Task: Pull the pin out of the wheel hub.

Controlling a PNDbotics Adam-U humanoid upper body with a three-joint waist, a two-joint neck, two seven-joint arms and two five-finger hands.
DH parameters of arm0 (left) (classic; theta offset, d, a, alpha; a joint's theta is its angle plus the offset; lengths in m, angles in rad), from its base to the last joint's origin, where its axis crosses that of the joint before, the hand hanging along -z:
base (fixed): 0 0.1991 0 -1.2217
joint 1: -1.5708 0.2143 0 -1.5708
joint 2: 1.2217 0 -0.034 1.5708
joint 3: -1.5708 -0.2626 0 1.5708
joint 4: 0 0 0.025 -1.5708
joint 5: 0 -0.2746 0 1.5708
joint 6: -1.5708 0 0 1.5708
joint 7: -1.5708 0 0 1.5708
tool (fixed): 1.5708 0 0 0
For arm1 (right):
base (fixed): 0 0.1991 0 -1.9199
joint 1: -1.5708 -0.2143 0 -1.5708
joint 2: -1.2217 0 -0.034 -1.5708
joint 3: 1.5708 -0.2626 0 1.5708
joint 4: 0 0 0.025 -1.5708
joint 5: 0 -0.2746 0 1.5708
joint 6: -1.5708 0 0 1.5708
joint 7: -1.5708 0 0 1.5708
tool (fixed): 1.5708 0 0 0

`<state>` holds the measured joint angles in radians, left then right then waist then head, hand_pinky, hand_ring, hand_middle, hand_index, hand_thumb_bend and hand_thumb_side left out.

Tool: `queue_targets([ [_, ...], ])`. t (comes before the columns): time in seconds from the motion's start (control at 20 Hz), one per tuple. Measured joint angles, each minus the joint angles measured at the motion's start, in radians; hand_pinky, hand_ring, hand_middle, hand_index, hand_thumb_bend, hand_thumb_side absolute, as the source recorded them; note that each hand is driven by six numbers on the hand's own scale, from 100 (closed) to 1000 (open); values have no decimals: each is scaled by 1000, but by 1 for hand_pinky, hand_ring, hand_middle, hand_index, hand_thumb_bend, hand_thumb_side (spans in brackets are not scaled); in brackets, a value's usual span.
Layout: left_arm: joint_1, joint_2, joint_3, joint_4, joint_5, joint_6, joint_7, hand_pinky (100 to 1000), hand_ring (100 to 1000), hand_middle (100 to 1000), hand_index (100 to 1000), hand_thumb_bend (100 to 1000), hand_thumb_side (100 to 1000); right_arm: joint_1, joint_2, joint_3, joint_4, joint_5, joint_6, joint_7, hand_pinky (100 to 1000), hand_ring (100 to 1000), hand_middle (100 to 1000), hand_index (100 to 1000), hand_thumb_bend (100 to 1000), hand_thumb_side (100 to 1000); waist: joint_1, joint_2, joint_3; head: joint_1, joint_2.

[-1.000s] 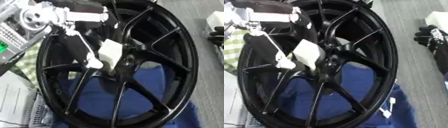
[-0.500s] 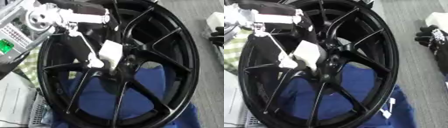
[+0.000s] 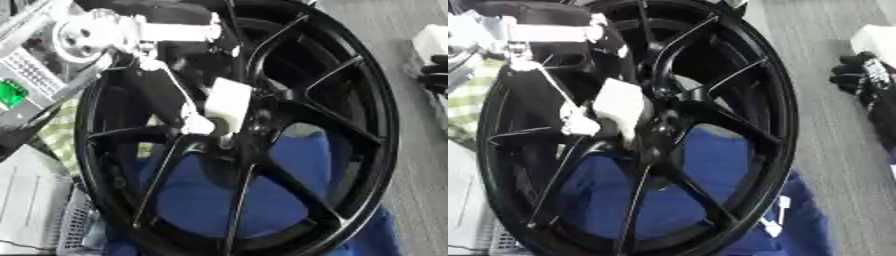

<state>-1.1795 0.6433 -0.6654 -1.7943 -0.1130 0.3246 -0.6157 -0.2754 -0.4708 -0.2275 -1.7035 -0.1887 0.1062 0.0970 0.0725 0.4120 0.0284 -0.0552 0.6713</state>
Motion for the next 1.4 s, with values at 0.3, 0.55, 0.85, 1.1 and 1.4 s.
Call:
queue_targets([
  [0.3, 35, 71, 56, -64, 8, -14, 54, 692, 485, 312, 442, 257, 147, 3, 0, 0, 0, 0, 0, 0, 890, 770, 702, 792, 100, 815, 0, -1, 5, -8, 1],
  [0.55, 132, 171, 207, -163, 56, 0, 148, 677, 461, 289, 421, 261, 115, 3, 0, -3, 0, -1, -1, -1, 890, 771, 702, 792, 100, 810, -1, -8, 13, -31, -2],
  [0.85, 206, 237, 370, -190, 149, 28, 276, 670, 452, 278, 413, 282, 100, 4, 0, -7, 0, -4, -3, -4, 891, 771, 703, 793, 100, 801, -13, -25, 24, -57, -10],
  [1.1, 340, 323, 494, -179, 180, 26, 379, 669, 456, 283, 420, 288, 100, 7, 0, -13, 0, -5, -7, -9, 891, 771, 703, 793, 100, 795, -16, -29, 37, -67, -14],
  [1.4, 610, 412, 699, -112, 190, 12, 569, 673, 486, 353, 492, 331, 137, 11, -4, -34, -1, -8, -16, -30, 892, 771, 704, 794, 100, 780, -38, -29, 57, -86, -14],
])
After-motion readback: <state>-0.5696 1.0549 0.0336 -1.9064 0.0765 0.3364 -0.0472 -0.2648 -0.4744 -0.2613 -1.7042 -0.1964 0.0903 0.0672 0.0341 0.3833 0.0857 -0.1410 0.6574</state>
